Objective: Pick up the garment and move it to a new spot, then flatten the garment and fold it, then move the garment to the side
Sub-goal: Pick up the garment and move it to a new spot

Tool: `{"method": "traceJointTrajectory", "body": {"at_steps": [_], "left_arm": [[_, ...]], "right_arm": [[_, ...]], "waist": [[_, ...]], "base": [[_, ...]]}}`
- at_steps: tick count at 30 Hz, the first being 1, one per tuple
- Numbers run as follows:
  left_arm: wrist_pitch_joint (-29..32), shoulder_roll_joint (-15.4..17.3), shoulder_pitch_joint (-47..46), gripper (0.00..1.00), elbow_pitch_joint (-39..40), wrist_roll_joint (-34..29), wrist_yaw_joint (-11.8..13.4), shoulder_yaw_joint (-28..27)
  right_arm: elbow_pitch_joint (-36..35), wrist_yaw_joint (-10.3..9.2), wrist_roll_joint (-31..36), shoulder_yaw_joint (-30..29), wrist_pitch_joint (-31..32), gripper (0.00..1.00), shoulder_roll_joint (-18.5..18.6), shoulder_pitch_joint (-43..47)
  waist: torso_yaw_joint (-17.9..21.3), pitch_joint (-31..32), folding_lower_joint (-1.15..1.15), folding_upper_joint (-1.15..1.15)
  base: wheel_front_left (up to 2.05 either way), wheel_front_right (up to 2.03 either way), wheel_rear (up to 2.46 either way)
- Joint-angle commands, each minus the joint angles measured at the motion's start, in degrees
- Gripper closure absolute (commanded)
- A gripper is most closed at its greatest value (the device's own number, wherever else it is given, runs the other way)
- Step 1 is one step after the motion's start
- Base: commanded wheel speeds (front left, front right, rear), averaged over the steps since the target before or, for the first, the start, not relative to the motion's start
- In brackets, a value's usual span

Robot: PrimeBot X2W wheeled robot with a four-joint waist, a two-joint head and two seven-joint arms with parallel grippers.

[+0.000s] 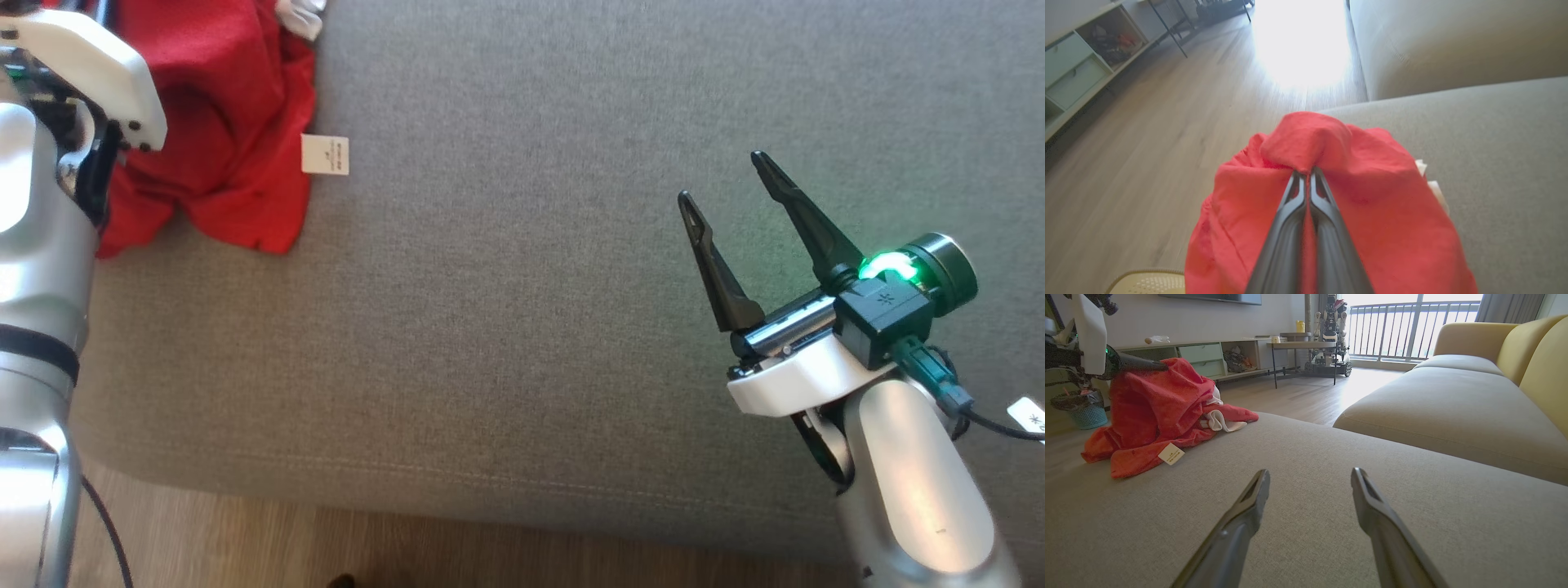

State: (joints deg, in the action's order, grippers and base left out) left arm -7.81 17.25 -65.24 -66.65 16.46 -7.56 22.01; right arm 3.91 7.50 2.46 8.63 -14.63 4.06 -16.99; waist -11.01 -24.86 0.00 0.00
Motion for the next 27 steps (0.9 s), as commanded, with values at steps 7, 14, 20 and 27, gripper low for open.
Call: {"method": "traceJointTrajectory", "body": {"at_steps": [7, 14, 20, 27], "left_arm": [[-7.02, 4.25, -1.73, 1.00, 7.32, -1.01, 0.91, -0.44], [-7.17, 3.31, 1.17, 1.00, 21.24, -0.22, 0.36, -0.44], [-7.12, 2.09, 3.56, 1.00, 29.16, 2.07, 0.12, 2.80], [-3.91, 1.00, 4.68, 1.00, 37.01, 9.32, 0.09, 7.01]], "right_arm": [[-1.43, -0.01, -1.17, 1.70, -0.37, 0.00, -0.94, 1.90], [-2.00, -0.01, -2.82, 1.70, -0.37, 0.00, -1.15, 2.87], [-3.79, -0.01, -5.50, 2.12, -0.37, 0.00, -1.17, 3.39], [-6.17, -0.01, -7.31, 1.70, -0.37, 0.00, -1.17, 3.87]], "waist": [[1.03, 6.77, 0.00, 0.00], [3.78, 11.81, 0.00, 0.00], [9.19, 15.48, 0.00, 0.00], [17.75, 16.75, 0.00, 0.00]], "base": [[0.00, 0.00, 0.00], [0.00, 0.00, 0.00], [0.00, 0.00, 0.00], [0.00, 0.00, 0.00]]}}
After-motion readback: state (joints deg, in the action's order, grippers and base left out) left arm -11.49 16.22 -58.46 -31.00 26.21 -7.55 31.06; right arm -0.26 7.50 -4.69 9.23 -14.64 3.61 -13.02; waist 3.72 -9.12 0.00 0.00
